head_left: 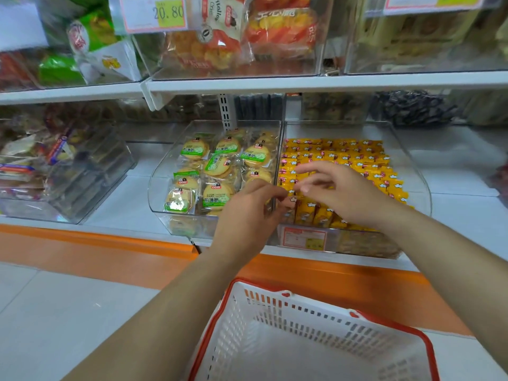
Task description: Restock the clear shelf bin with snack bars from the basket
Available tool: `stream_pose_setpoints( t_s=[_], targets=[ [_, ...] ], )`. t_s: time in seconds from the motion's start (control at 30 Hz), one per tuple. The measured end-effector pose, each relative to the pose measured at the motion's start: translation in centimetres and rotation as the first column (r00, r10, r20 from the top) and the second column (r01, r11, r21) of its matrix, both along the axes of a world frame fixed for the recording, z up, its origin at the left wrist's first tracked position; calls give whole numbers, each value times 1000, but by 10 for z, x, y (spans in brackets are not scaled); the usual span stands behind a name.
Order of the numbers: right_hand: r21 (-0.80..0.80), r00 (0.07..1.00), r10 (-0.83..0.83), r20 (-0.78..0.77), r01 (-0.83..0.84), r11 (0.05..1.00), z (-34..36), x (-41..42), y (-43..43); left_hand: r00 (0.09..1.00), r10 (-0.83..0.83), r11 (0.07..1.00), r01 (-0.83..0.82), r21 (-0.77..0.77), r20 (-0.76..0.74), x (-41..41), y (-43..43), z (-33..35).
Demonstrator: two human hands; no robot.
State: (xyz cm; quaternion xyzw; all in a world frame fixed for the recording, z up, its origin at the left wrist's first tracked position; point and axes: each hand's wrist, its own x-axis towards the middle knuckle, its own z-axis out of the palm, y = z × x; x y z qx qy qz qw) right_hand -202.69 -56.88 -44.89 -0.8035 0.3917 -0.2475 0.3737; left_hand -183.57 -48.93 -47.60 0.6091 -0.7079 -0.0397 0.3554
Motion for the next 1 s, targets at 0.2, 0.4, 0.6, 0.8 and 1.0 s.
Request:
stream_pose_setpoints(
  t_s=[0.2, 0.4, 0.6, 0.8, 1.0],
  targets=[
    [180, 919, 199, -340, -144, 973, 14, 29, -55, 999, -12, 1000, 13, -9, 51, 2, 3, 1],
    [114, 781, 308, -544, -294, 949, 16, 56, -78, 973, 22, 997, -5, -72, 231, -4, 10, 2],
    [53, 767, 254, -590, -278, 959, 13, 61, -77, 934, -36, 997, 56, -45, 356, -20, 20, 0],
    [39, 890, 197, -412, -198, 979, 11, 51, -72, 877, -16, 1000, 5, 24, 480, -29, 25, 1],
    [-21, 949, 144, -280, -156, 988, 4, 44, -65, 884, 20, 998, -46, 44, 467, -38, 31, -3]
  ],
)
